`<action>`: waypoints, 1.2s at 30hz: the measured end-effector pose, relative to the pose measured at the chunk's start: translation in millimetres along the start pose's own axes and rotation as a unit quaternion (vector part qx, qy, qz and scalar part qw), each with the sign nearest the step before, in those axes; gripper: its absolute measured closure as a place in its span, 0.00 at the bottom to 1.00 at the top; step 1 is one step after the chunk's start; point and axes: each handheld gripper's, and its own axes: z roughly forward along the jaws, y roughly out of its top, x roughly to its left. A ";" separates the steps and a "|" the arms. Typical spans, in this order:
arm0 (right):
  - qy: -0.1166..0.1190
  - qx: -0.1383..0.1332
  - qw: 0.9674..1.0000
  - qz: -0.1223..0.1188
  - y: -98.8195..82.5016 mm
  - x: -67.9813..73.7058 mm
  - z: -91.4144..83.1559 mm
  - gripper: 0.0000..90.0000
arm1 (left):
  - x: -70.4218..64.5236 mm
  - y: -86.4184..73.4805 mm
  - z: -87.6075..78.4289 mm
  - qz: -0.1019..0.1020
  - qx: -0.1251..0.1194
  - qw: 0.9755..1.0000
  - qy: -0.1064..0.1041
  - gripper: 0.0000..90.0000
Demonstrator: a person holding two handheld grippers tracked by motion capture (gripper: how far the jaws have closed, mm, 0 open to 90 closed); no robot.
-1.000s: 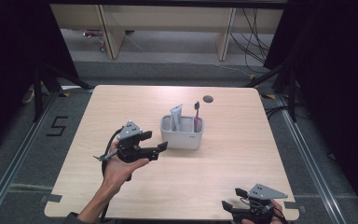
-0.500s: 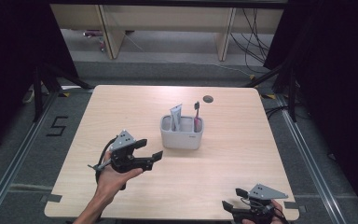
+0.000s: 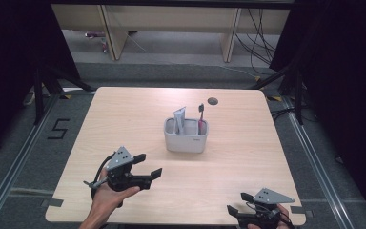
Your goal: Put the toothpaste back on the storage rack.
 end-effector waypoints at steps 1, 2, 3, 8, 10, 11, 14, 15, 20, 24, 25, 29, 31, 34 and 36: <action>0.004 -0.002 1.000 -0.006 0.3 -1.1 1.0 0.30 | -0.3 -1.7 -0.7 0.001 -0.001 1.000 -0.002 0.21; 0.006 -0.004 1.000 -0.010 0.4 -1.9 2.2 0.30 | -1.1 -4.0 -1.9 0.001 -0.001 1.000 -0.003 0.21; 0.005 -0.003 1.000 -0.010 0.4 -1.9 2.4 0.30 | -1.1 -6.4 -2.3 0.001 -0.002 1.000 -0.009 0.21; -0.004 -0.005 1.000 -0.014 1.0 -1.9 2.3 0.30 | -0.7 -18.4 -7.0 0.002 0.007 1.000 -0.006 0.21; -0.002 -0.007 1.000 -0.013 0.5 -1.6 3.1 0.30 | 0.5 -23.8 -7.7 0.000 0.008 1.000 -0.007 0.21; -0.001 -0.008 1.000 -0.015 0.2 -1.7 3.4 0.30 | 0.5 -26.0 -8.9 -0.001 0.012 1.000 -0.002 0.21; 0.003 -0.005 1.000 -0.008 -0.3 -0.4 4.1 0.30 | 1.7 -32.9 -10.1 0.002 0.011 1.000 -0.001 0.21; 0.004 -0.006 1.000 -0.001 0.0 1.6 2.5 0.30 | 1.1 -34.8 -11.6 0.001 0.015 1.000 0.005 0.21; -0.002 -0.002 1.000 -0.008 1.2 3.2 2.1 0.30 | -1.0 -45.0 -16.1 0.008 0.018 1.000 0.006 0.20; -0.001 -0.003 1.000 -0.021 1.7 2.3 3.0 0.30 | -3.8 -49.9 -17.8 0.017 0.019 1.000 0.002 0.20; -0.001 -0.003 1.000 -0.021 1.7 2.3 3.0 0.30 | -4.5 -50.9 -18.3 0.019 0.020 1.000 0.002 0.19; -0.001 -0.003 1.000 -0.021 1.7 2.2 3.1 0.30 | -8.2 -55.4 -20.9 0.021 0.022 1.000 0.003 0.19; -0.001 -0.003 1.000 -0.021 1.8 2.4 3.1 0.30 | -9.1 -58.2 -21.2 0.020 0.021 1.000 -0.001 0.18; 0.002 -0.004 1.000 -0.015 1.4 3.5 4.0 0.30 | -10.4 -61.2 -23.6 0.023 0.029 0.999 0.000 0.18; -0.001 -0.006 1.000 -0.022 1.3 2.8 4.4 0.30 | -11.2 -63.8 -24.6 0.026 0.031 0.999 -0.002 0.17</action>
